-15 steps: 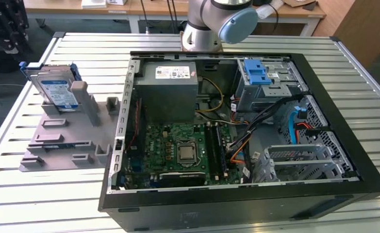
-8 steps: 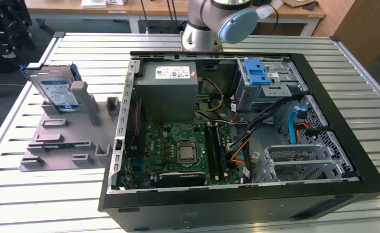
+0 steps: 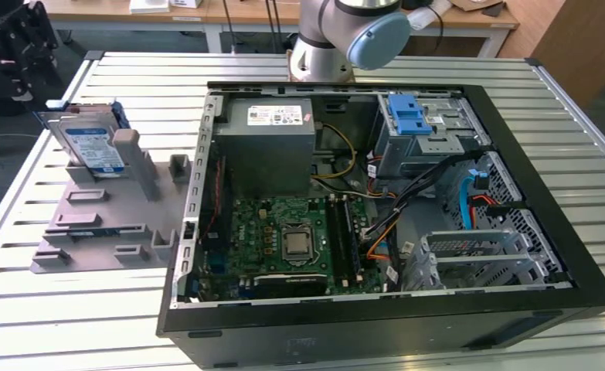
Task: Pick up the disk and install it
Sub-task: 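Pick up the disk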
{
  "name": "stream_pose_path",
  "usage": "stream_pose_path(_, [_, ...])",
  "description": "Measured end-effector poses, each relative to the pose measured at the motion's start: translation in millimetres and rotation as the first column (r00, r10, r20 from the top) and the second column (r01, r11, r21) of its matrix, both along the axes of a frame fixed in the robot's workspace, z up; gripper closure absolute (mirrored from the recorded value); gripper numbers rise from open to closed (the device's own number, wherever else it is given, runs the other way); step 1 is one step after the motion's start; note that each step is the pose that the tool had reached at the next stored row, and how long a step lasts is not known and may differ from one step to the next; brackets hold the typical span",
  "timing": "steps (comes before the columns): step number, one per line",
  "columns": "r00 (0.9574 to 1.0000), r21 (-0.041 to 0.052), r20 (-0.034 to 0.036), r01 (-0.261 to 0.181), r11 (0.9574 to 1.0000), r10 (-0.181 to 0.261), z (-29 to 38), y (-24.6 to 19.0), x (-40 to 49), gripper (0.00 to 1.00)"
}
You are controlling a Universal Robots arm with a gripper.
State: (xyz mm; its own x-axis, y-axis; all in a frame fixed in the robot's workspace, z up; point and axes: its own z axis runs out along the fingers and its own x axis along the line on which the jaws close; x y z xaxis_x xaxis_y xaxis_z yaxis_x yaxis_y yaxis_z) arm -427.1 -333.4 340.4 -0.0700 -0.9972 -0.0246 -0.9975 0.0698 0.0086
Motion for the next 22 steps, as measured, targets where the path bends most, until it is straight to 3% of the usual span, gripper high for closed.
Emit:
stream_pose_path(10, [1.0000, 0.0000, 0.0039, -0.002, 1.0000, 0.002, -10.9, 1.2, -1.7, 0.41])
stream_pose_path(15, [0.9995, 0.0000, 0.0071, -0.029, 0.9996, 0.029, -16.6, 1.2, -2.4, 0.41])
stream_pose_path(22, [0.9994, 0.0000, 0.0073, -0.033, 0.9995, 0.033, -26.1, 1.3, -4.5, 0.41])
